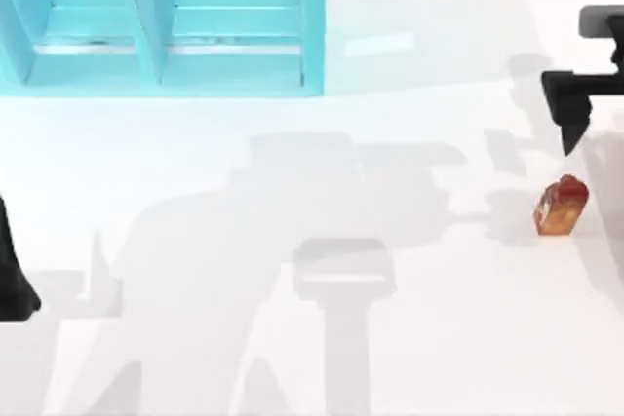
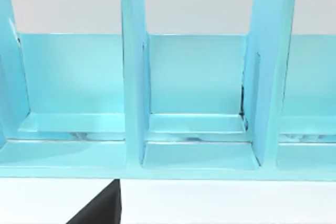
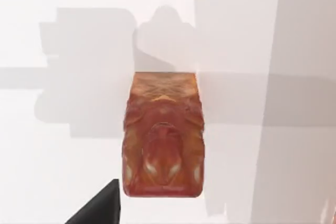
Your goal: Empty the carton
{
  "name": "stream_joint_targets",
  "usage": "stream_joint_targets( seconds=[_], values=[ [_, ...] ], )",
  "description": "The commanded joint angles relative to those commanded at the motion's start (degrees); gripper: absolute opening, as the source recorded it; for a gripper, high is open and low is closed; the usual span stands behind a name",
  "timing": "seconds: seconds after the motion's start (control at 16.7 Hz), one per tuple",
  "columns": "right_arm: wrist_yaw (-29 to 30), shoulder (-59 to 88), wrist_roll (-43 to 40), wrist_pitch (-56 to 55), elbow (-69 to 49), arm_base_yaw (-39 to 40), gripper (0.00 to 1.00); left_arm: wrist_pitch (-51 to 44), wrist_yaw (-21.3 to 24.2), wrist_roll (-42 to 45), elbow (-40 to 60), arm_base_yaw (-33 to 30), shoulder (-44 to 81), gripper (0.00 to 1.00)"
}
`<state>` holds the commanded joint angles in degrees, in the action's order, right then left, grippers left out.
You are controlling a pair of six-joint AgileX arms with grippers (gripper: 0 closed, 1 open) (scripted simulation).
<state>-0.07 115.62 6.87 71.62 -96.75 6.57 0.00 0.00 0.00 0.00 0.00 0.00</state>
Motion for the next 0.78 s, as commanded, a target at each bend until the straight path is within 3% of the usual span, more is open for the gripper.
stream_joint_targets(
  seconds=[0.48, 0.78],
  values=[
    [0.27, 3.07, -27.56, 7.70, -10.22, -28.97, 1.00, 0.00, 0.00, 0.00, 0.00, 0.00, 0.00, 1.00],
    [0.39, 3.27, -34.38, 10.83, -14.54, -35.17, 1.00, 0.00, 0.00, 0.00, 0.00, 0.00, 0.00, 1.00]
  ],
)
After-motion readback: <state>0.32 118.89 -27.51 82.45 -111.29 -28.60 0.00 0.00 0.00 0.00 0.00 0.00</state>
